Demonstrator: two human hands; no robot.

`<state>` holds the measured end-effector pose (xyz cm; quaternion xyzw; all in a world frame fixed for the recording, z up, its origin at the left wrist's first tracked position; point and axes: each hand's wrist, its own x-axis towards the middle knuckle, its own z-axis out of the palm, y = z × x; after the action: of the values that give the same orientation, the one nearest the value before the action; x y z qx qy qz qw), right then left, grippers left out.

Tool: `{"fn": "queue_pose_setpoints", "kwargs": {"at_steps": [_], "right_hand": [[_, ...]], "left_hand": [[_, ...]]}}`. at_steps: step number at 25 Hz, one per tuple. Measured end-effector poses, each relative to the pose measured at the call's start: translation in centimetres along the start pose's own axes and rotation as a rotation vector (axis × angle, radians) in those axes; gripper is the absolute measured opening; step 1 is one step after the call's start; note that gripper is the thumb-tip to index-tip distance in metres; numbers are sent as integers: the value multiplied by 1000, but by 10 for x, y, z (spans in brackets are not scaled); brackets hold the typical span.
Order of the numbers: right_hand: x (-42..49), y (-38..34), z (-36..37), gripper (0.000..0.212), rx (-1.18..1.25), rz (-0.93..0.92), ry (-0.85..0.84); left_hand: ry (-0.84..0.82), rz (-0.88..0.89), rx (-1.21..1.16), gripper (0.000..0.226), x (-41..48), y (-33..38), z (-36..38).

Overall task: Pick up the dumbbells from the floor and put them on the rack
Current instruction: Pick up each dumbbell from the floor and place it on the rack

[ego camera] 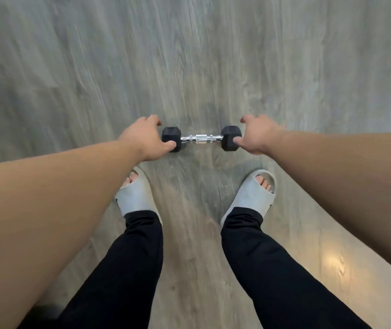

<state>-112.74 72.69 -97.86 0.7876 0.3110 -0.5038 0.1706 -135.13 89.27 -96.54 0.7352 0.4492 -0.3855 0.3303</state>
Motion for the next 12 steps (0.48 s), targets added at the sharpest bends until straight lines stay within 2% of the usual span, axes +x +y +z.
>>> {"fn": "queue_pose_setpoints", "kwargs": {"at_steps": [4,7,12], "right_hand": [[60,-3,44,68,126,14,1],[82,-1,69,66,268,28,7],[66,-6,67,32,405,23,108]], "left_hand": [[-47,-50,-96,88,59,8,50],[-10,-87,-202,72,88,11,75],[65,-82,-317,36,86,2,70]]}}
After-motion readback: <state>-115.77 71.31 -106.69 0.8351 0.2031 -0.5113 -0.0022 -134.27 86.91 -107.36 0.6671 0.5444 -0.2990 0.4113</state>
